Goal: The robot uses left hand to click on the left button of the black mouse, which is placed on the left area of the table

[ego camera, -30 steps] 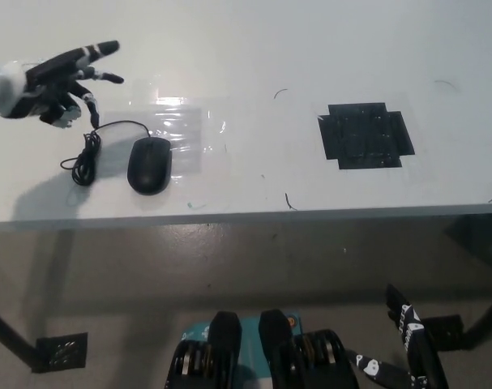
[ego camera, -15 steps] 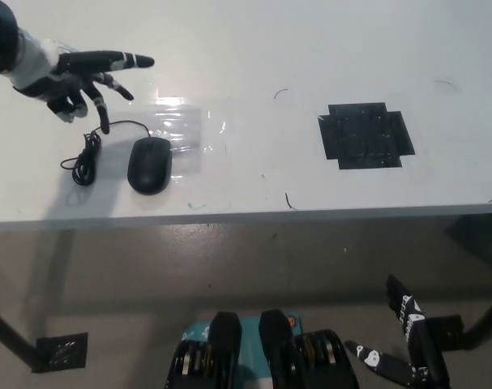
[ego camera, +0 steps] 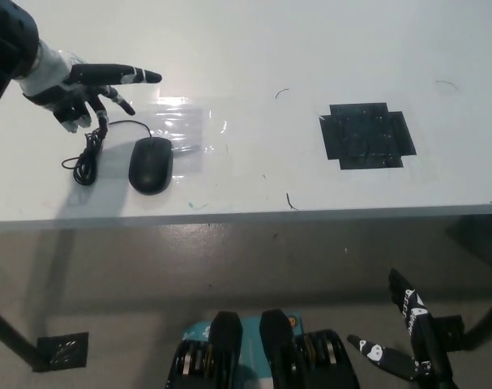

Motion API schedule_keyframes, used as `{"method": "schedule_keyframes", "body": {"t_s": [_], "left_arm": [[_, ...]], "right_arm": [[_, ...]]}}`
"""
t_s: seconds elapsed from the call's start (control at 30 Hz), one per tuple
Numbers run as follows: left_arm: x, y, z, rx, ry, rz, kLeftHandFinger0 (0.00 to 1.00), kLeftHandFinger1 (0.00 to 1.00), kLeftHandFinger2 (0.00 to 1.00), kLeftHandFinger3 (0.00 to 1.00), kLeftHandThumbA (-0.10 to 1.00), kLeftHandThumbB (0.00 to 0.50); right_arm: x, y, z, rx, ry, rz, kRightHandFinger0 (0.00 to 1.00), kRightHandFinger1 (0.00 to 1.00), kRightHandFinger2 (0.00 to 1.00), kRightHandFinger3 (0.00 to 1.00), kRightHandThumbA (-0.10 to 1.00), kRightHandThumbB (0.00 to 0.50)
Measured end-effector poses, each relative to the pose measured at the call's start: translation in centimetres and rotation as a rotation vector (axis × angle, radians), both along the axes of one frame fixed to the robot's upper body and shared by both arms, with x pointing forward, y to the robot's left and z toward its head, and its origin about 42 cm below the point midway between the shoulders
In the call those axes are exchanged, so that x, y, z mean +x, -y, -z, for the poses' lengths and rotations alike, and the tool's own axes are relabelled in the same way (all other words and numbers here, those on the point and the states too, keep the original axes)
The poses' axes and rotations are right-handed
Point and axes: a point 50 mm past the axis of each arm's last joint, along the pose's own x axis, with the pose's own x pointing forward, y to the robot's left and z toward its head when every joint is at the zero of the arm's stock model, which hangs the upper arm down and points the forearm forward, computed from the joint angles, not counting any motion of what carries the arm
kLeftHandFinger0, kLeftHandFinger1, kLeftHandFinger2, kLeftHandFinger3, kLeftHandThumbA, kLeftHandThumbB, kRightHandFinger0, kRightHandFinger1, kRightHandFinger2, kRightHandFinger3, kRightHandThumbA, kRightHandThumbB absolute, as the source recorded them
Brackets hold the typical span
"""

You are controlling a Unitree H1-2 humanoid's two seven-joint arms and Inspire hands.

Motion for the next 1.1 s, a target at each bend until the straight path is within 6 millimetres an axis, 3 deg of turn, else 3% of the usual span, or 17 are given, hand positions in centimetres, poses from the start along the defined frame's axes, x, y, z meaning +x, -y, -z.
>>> {"method": "schedule_keyframes", "body": {"t_s": [0.07,0.1,0.23,0.4,0.7,0.8,0.93,1.0,1.1], "left_arm": [[0.2,0.4,0.6,0.010,-0.010,0.004,0.00,0.00,0.30,1.00,1.00,0.483],[0.2,0.7,0.8,0.015,-0.013,0.008,0.00,0.04,0.39,1.00,1.00,0.486],[0.5,1.4,1.6,0.022,-0.032,0.011,0.00,0.00,0.36,1.00,1.00,0.500],[0.6,2.1,2.4,0.029,-0.053,0.006,0.00,0.00,0.31,1.00,1.00,0.471],[0.7,1.9,3.3,0.013,-0.072,-0.019,0.00,0.02,0.36,1.00,1.00,0.473],[0.7,1.6,3.8,0.024,-0.078,-0.014,0.00,0.00,0.33,1.00,1.00,0.486],[0.7,1.3,4.0,0.038,-0.083,-0.008,0.00,0.00,0.29,1.00,1.00,0.465],[0.7,1.2,4.1,0.042,-0.085,-0.002,0.00,0.00,0.29,1.00,1.00,0.484],[0.7,1.2,4.3,0.056,-0.084,0.001,0.00,0.00,0.30,1.00,1.00,0.471]], "right_arm": [[0.0,0.0,0.0,0.000,0.000,0.000,1.00,1.00,1.00,1.00,1.00,0.358],[0.0,0.0,0.0,0.000,0.000,0.000,1.00,1.00,1.00,1.00,1.00,0.359],[0.0,0.0,0.0,-0.002,0.001,-0.001,1.00,1.00,1.00,1.00,1.00,0.364],[0.2,0.0,-0.1,-0.007,0.004,-0.005,1.00,1.00,1.00,1.00,1.00,0.378],[0.2,0.1,0.0,-0.018,0.000,-0.015,1.00,1.00,1.00,1.00,1.00,0.383],[0.2,0.2,0.0,-0.022,-0.001,-0.021,1.00,1.00,1.00,1.00,1.00,0.379],[0.1,0.2,0.1,-0.025,-0.004,-0.027,1.00,1.00,1.00,1.00,1.00,0.377],[0.1,0.2,0.1,-0.025,-0.005,-0.030,1.00,1.00,1.00,1.00,1.00,0.374],[0.0,0.2,0.1,-0.025,-0.007,-0.033,1.00,1.00,1.00,1.00,1.00,0.380]]}}
